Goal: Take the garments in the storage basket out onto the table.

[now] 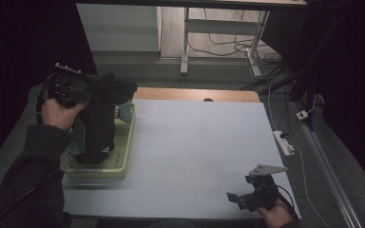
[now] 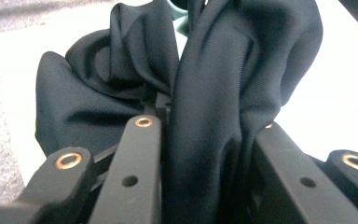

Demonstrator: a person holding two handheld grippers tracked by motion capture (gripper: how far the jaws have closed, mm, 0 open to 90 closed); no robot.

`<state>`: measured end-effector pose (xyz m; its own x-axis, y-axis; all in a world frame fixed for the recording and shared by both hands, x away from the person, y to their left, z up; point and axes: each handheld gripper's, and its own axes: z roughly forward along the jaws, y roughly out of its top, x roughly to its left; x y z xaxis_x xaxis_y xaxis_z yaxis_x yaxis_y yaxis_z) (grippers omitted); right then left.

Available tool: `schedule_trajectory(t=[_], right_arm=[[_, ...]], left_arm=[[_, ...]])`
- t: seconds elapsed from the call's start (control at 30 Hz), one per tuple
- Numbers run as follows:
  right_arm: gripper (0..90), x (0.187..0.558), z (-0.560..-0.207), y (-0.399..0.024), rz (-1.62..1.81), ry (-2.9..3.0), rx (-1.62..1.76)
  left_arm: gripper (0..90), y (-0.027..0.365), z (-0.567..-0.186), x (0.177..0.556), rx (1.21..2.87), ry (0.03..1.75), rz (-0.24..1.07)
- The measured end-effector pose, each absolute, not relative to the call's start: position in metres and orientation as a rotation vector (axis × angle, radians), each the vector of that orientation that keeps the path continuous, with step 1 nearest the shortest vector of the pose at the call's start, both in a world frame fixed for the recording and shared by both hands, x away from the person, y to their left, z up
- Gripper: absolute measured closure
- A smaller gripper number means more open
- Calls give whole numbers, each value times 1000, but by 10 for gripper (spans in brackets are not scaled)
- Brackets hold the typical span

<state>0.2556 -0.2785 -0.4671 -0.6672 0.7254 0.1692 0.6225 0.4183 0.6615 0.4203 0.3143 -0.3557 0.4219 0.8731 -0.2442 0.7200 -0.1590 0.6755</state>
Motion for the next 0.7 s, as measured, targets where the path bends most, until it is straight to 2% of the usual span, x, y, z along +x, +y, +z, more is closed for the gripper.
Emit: schedule_trajectory(t=[0.7], right_arm=[[0, 256, -467, -278, 1080, 2524, 1207]], left_arm=[[752, 272, -313, 410, 1962, 1155, 340]])
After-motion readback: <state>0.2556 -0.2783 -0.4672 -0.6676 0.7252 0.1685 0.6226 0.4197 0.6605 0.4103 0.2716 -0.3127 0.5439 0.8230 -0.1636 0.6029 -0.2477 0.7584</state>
